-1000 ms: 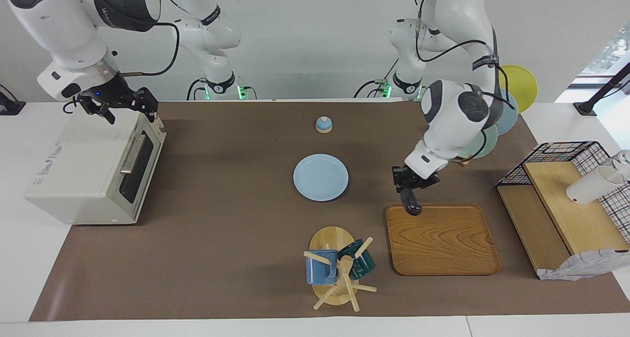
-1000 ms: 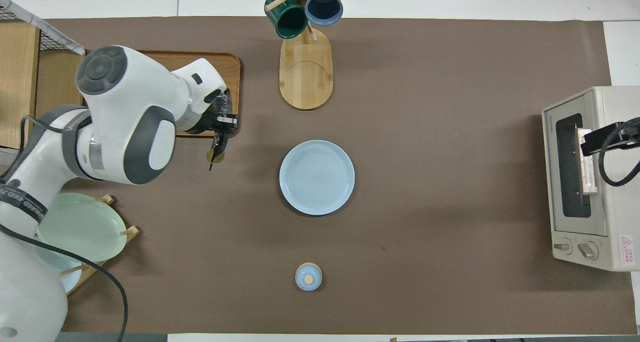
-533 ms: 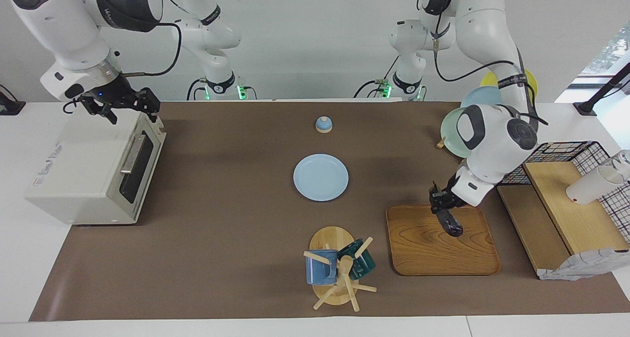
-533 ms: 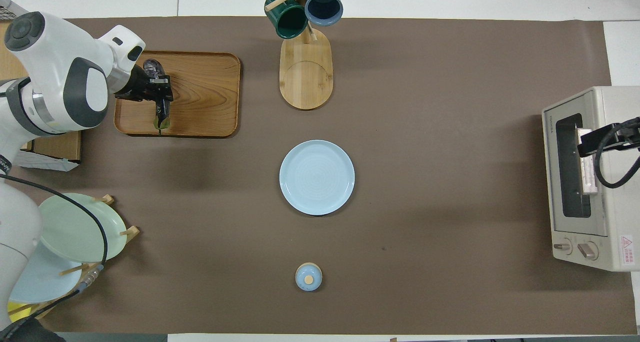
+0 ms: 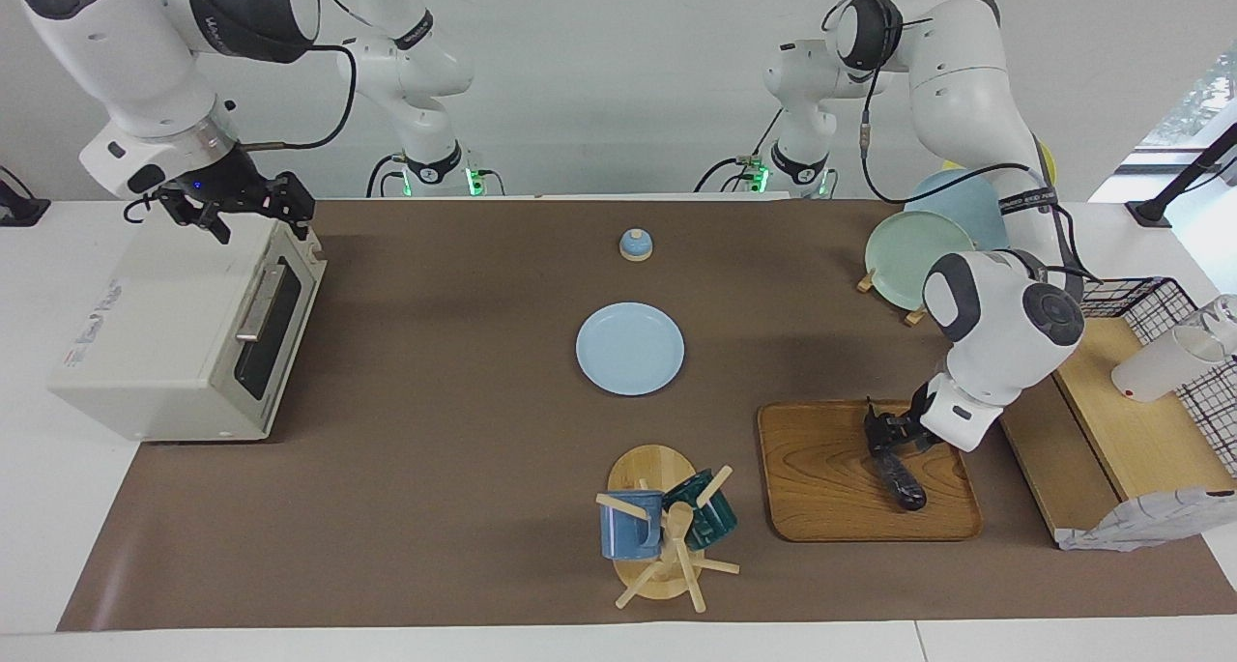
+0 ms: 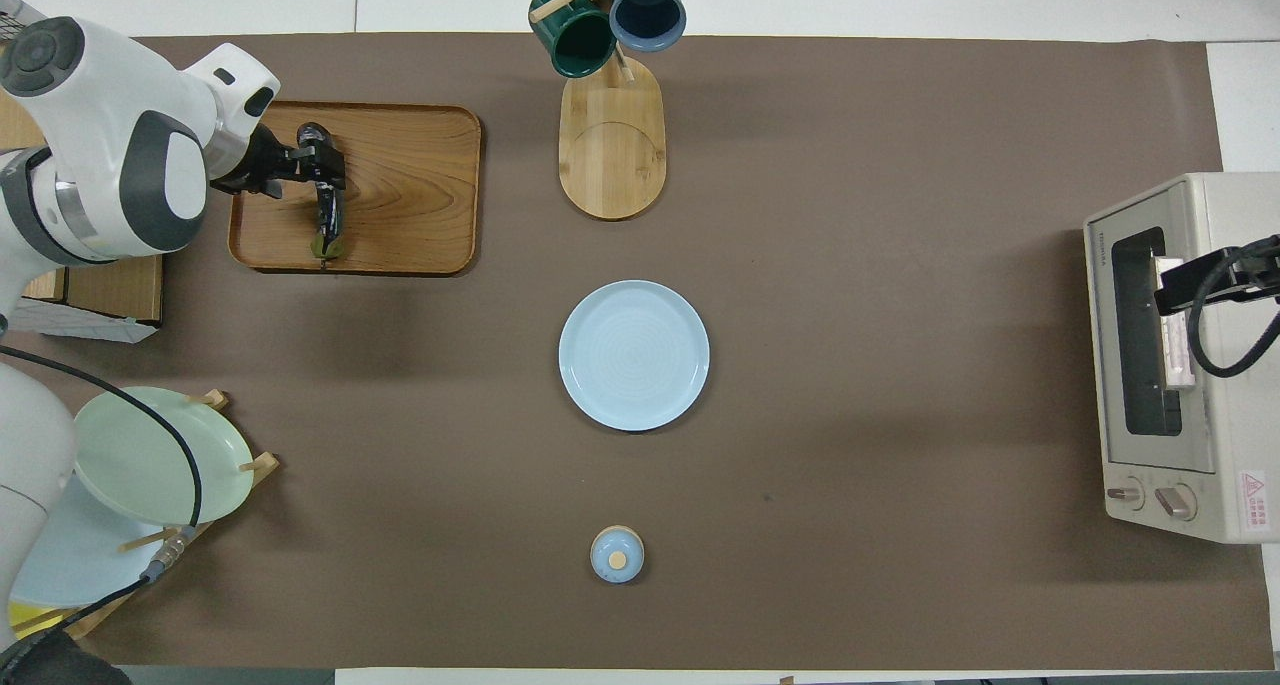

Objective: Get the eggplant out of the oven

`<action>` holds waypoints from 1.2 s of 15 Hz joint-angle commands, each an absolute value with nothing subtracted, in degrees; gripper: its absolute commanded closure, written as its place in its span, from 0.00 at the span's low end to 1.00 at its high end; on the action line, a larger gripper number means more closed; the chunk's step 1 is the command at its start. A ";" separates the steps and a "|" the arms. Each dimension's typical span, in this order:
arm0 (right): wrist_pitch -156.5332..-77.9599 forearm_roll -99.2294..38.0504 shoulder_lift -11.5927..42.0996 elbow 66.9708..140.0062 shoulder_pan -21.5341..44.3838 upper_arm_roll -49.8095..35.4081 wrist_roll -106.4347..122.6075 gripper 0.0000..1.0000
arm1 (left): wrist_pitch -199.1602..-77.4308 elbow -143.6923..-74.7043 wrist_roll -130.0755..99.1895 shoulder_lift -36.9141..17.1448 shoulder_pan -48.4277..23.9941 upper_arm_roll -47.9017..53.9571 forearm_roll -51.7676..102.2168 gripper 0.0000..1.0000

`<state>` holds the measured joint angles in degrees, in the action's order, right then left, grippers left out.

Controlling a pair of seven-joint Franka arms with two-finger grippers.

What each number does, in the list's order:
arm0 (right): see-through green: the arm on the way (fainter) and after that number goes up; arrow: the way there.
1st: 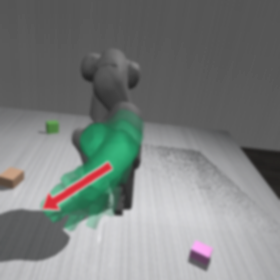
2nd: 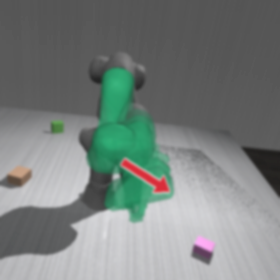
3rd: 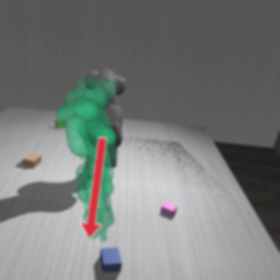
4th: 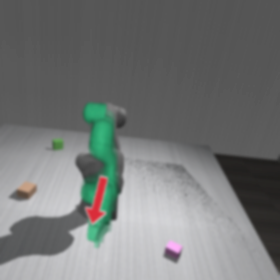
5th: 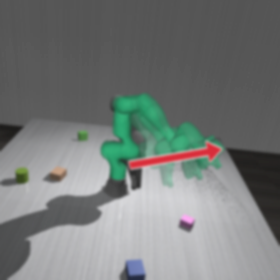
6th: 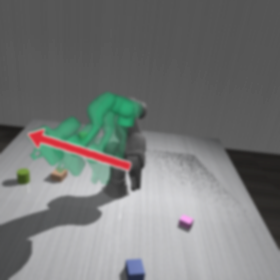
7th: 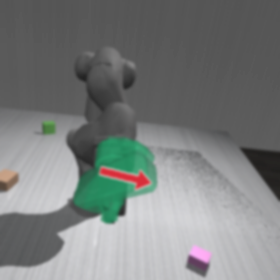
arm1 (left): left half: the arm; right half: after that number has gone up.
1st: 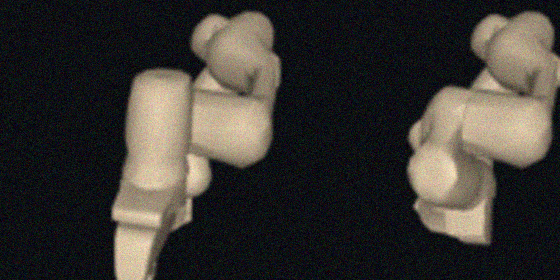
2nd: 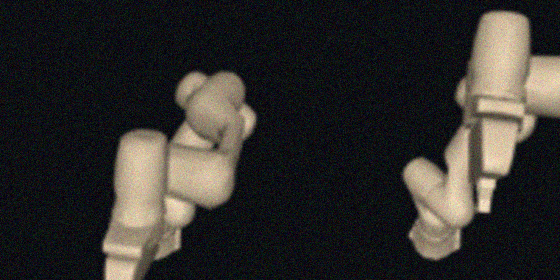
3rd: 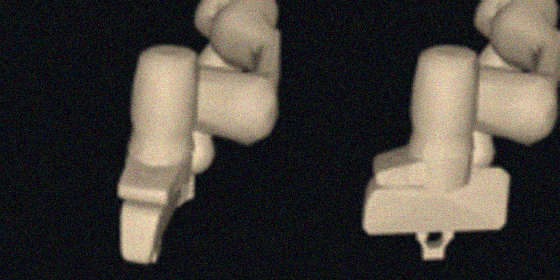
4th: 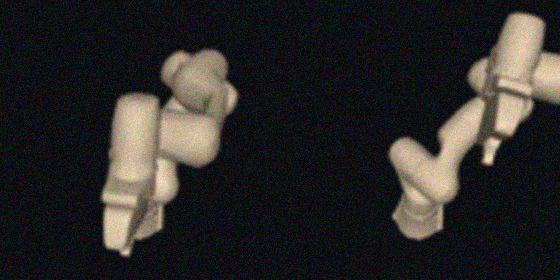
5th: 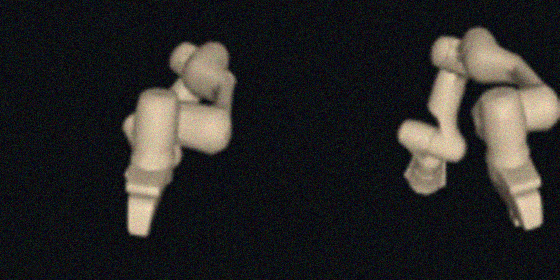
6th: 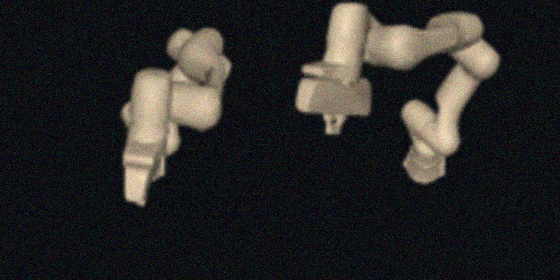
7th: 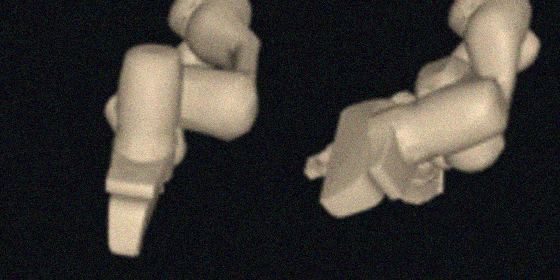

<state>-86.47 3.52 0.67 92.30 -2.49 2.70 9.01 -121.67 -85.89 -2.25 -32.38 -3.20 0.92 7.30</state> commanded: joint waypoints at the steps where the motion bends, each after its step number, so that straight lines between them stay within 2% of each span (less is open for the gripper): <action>1: -86.66 2.02 -0.70 93.87 -2.29 3.16 8.17 0.00 | -117.26 -87.18 -2.46 -25.95 -1.85 1.23 8.70 0.00; 8: -86.66 2.02 -0.70 93.87 -2.37 3.16 8.17 0.00 | -96.45 -88.06 -4.83 -10.13 -1.49 -0.09 4.94 0.00; 12: -86.66 2.02 -0.70 93.87 -2.37 3.16 8.17 0.00 | -87.47 -91.13 -4.75 -1.08 -2.20 -0.09 2.64 0.00; 15: -86.66 2.02 -0.70 93.87 -2.37 3.16 8.17 0.00 | -88.15 -98.15 -5.10 4.11 -2.28 0.09 2.64 0.00; 18: -86.75 2.02 -0.70 93.78 -2.37 3.16 8.17 0.00 | -91.93 -101.43 -7.11 5.36 -2.28 0.09 2.64 0.00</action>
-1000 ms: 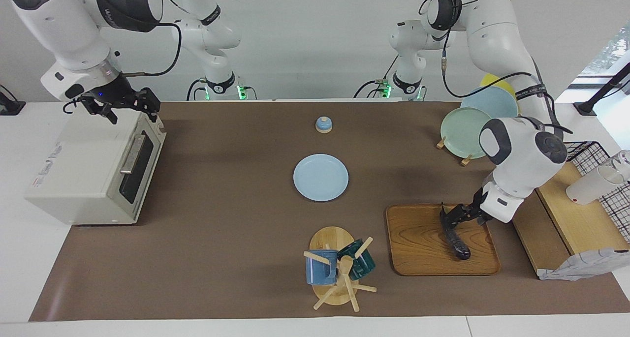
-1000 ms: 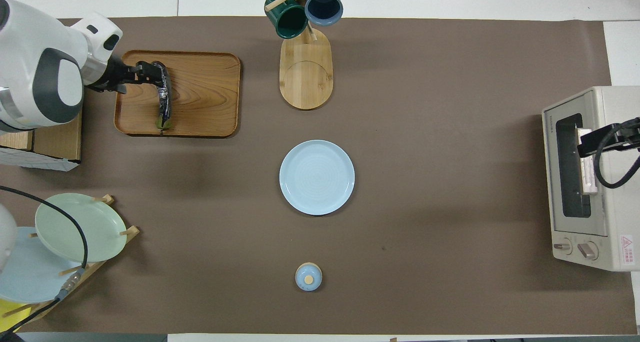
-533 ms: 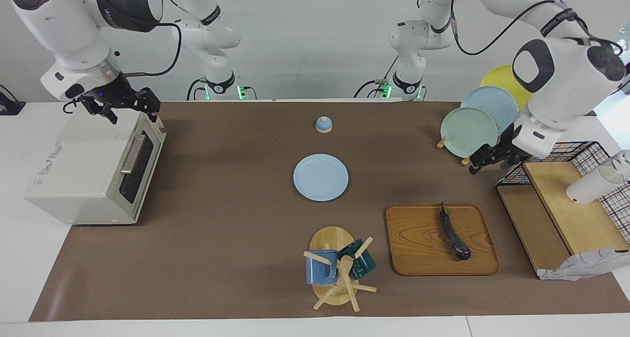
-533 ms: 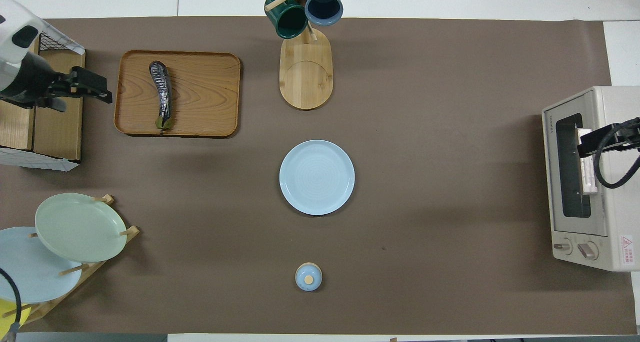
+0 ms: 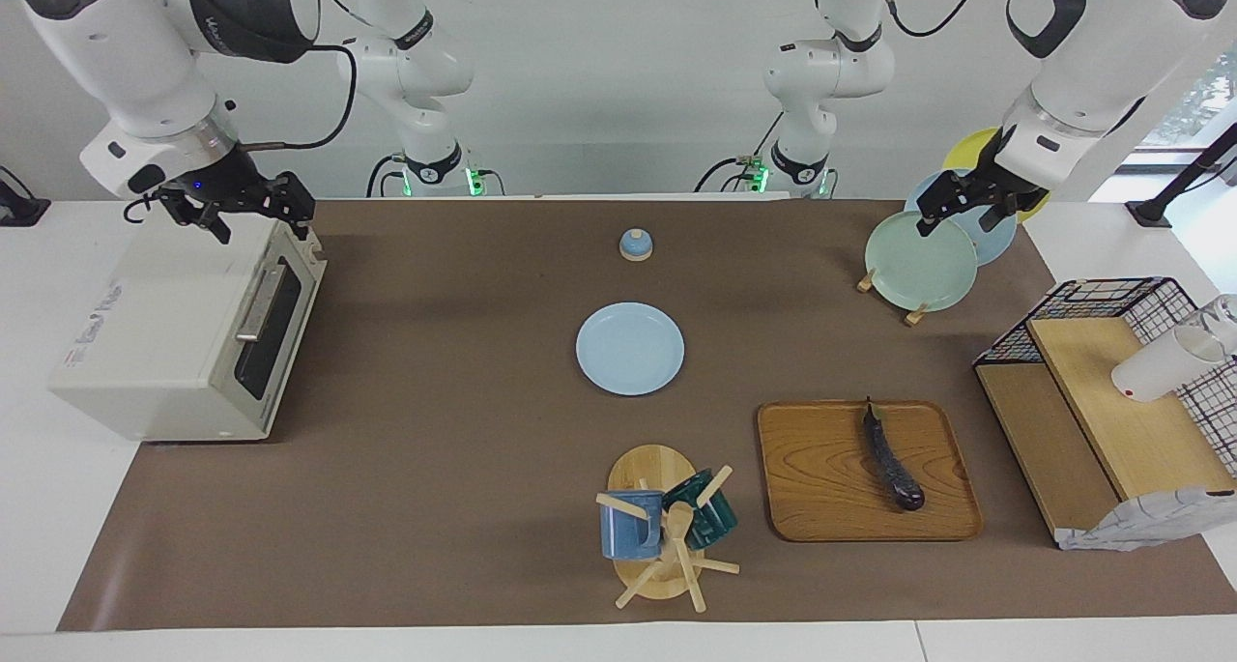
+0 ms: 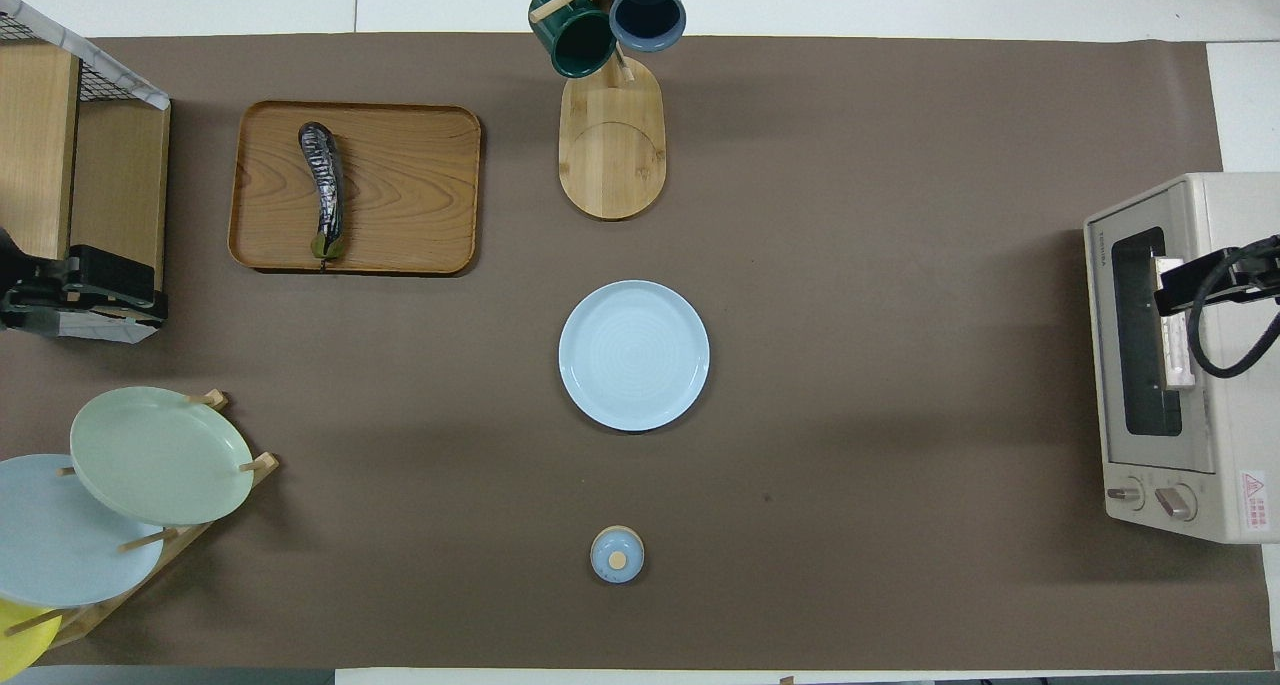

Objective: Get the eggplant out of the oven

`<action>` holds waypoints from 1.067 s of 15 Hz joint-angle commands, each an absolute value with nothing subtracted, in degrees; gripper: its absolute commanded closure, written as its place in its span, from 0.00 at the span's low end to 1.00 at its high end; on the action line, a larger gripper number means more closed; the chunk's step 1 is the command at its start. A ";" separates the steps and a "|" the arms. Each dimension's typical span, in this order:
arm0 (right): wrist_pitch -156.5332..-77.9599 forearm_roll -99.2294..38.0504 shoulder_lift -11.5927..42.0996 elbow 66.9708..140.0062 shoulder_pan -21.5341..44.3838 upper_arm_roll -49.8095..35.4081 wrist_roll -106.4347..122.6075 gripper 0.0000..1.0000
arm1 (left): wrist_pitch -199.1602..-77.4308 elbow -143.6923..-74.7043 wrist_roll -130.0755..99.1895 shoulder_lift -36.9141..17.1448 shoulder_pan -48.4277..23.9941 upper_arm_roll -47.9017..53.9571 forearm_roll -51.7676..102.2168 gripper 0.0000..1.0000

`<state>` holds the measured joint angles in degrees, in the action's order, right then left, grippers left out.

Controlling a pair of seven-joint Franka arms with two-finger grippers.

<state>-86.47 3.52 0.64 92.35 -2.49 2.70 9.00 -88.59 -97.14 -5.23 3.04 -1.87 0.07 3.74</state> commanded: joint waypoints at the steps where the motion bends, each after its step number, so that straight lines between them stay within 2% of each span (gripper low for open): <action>1: -86.66 2.02 -0.70 93.87 -2.37 3.16 8.17 0.00 | -90.45 -100.38 -7.03 4.93 -2.46 0.09 2.64 0.00; 5: -86.66 2.02 -0.70 93.87 -2.37 3.16 8.17 0.00 | -83.24 -92.03 -7.03 0.71 -3.25 0.26 0.81 0.00; 16: -86.66 2.02 -0.70 93.87 -2.37 3.16 8.17 0.00 | -84.55 -93.16 -6.59 1.32 -1.93 2.11 0.44 0.00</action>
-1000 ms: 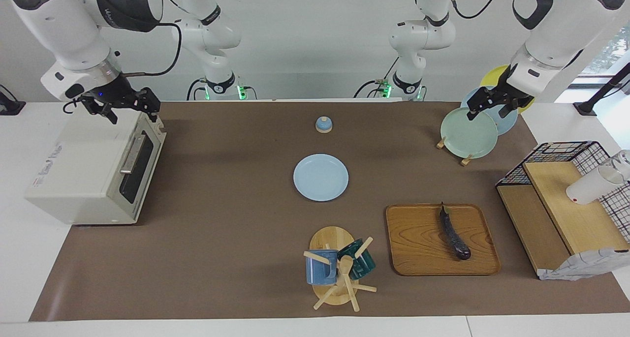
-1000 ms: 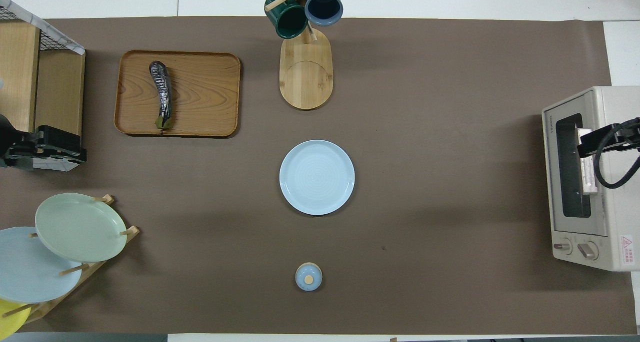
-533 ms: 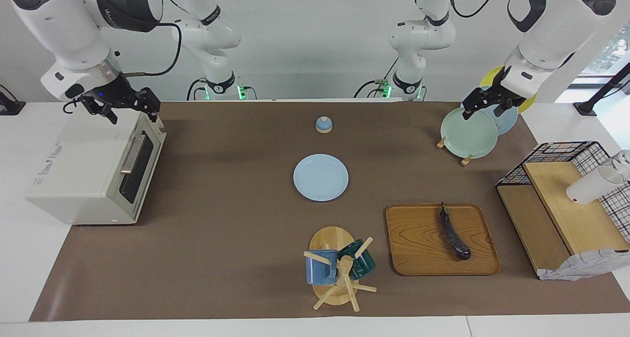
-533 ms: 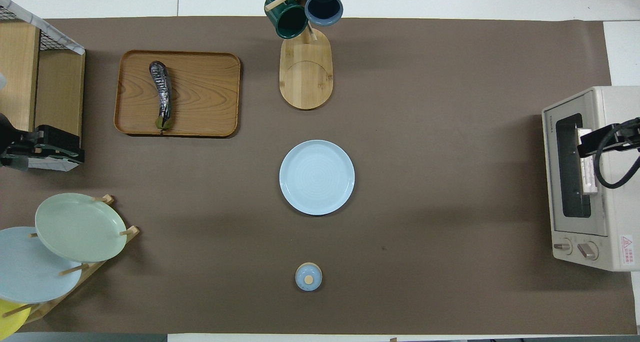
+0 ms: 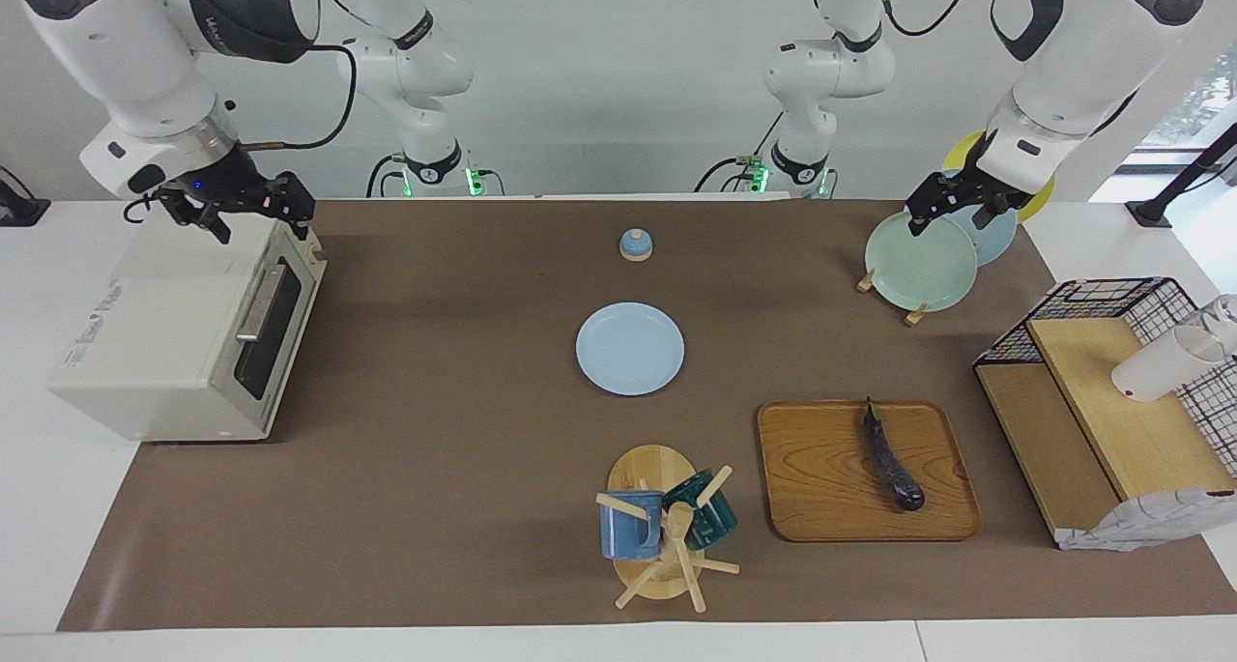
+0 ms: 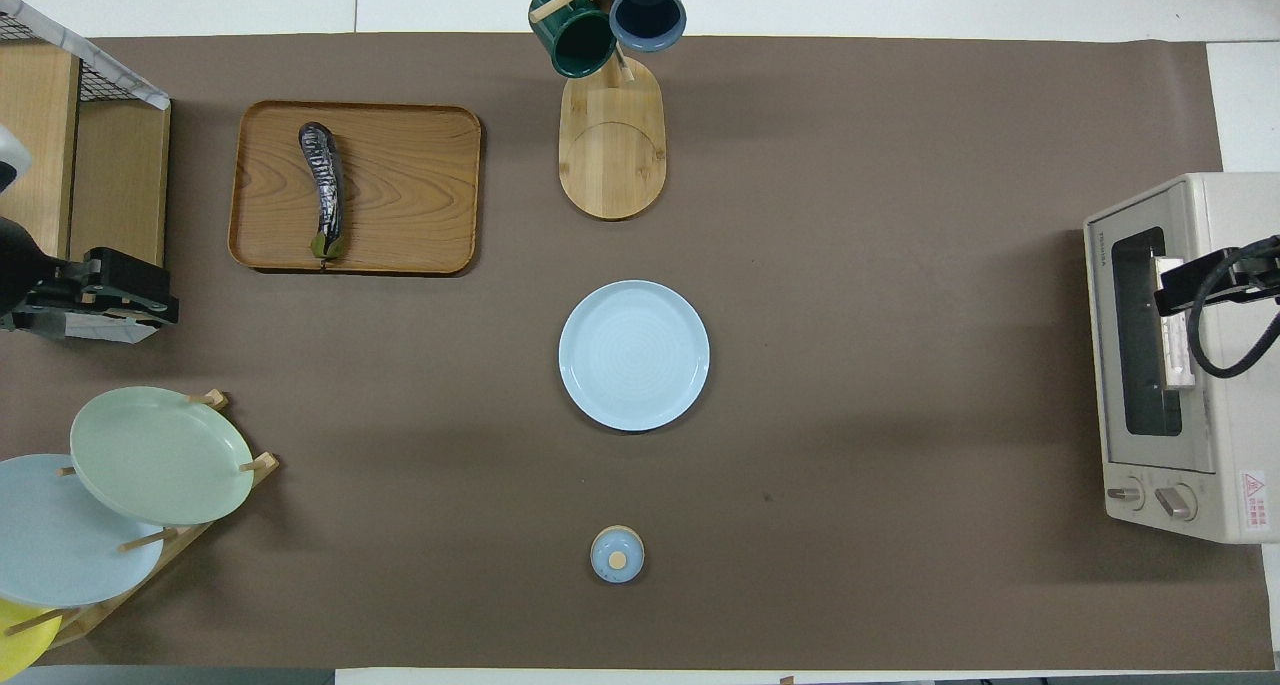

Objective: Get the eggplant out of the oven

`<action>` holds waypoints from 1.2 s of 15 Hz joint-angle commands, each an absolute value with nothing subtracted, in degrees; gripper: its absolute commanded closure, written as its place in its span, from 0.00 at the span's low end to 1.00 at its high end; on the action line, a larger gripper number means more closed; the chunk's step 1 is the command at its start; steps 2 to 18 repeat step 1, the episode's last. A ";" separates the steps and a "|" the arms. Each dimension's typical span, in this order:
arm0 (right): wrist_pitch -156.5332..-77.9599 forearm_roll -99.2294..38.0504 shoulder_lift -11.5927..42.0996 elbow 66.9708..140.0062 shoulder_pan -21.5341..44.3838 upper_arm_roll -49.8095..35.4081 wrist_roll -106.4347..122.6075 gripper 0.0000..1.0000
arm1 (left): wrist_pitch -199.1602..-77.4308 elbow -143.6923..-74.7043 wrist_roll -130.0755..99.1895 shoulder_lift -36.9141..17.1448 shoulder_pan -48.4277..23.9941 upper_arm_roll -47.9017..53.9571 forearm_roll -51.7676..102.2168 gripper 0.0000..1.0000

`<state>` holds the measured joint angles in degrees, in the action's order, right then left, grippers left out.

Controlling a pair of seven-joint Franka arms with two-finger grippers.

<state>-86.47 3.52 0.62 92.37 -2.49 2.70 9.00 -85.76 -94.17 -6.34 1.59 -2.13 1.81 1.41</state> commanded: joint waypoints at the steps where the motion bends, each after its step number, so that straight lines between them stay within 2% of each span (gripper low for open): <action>1: -86.66 2.02 -0.70 93.87 -2.37 3.16 8.17 0.00 | -84.55 -93.16 -6.59 1.32 -1.93 2.11 0.44 0.00; 18: -86.66 2.02 -0.70 93.87 -2.37 3.16 8.17 0.00 | -84.55 -93.16 -6.59 1.32 -1.93 2.11 0.44 0.00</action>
